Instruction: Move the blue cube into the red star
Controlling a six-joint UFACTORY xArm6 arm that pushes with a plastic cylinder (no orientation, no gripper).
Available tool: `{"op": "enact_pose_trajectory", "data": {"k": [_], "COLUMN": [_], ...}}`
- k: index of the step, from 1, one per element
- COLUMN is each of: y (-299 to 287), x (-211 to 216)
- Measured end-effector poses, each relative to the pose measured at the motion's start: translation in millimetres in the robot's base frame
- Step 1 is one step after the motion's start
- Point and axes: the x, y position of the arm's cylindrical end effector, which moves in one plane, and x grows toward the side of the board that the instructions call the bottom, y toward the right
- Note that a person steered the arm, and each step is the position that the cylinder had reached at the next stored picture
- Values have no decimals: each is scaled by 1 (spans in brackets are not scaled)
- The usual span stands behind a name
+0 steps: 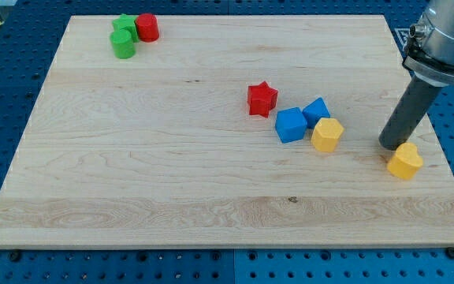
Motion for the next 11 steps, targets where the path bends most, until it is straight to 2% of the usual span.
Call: {"op": "enact_pose_trajectory", "data": {"k": [1, 3, 4, 6, 7, 9, 10, 11], "y": [16, -14, -19, -110, -119, -135, -134, -109], "x": [2, 40, 27, 25, 14, -36, -54, -52]}}
